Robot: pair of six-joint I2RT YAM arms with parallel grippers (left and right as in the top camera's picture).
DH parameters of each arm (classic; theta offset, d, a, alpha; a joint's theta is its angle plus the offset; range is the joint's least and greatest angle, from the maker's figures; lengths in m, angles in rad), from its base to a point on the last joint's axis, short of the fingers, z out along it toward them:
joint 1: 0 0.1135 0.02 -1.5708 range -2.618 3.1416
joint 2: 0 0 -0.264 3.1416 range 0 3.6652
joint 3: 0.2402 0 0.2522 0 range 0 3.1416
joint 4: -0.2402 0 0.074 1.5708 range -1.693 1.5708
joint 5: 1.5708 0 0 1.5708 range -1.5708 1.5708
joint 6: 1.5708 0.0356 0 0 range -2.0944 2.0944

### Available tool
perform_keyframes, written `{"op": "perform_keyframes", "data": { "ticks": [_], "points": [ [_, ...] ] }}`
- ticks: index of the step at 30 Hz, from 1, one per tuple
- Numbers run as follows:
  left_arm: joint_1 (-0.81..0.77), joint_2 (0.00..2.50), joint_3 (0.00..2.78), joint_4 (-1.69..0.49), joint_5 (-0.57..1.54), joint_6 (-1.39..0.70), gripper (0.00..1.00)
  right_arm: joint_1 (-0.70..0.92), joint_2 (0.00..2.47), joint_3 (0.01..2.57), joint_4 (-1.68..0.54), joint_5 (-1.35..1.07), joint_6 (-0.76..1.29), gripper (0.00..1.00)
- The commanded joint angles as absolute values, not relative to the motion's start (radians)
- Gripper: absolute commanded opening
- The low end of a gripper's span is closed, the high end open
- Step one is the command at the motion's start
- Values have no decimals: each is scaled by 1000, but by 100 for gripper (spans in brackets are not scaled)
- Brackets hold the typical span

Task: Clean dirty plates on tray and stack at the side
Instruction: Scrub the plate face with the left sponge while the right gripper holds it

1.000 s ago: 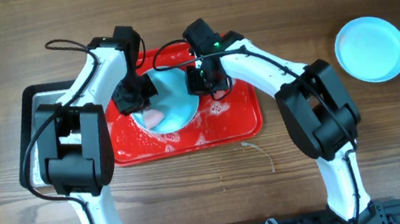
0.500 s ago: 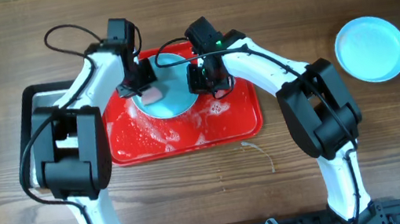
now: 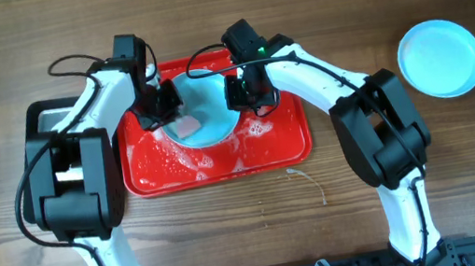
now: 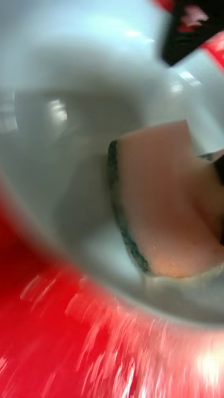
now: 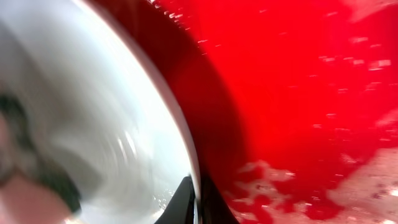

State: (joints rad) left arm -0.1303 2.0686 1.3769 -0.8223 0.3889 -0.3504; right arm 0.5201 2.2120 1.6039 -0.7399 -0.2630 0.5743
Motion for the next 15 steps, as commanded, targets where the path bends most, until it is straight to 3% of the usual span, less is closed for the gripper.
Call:
{"op": "perform_keyframes", "data": {
  "ticks": [1, 8, 15],
  "points": [
    [-175, 2179, 1311, -857, 564, -166, 4, 537, 2267, 1562, -744, -235, 551, 4],
    [-177, 2179, 1381, -828, 525, -130, 4, 537, 2267, 1562, -746, -235, 550, 4],
    [-177, 2179, 1388, -694, 17, -463, 4, 537, 2267, 1562, -746, -235, 549, 4]
  ]
}}
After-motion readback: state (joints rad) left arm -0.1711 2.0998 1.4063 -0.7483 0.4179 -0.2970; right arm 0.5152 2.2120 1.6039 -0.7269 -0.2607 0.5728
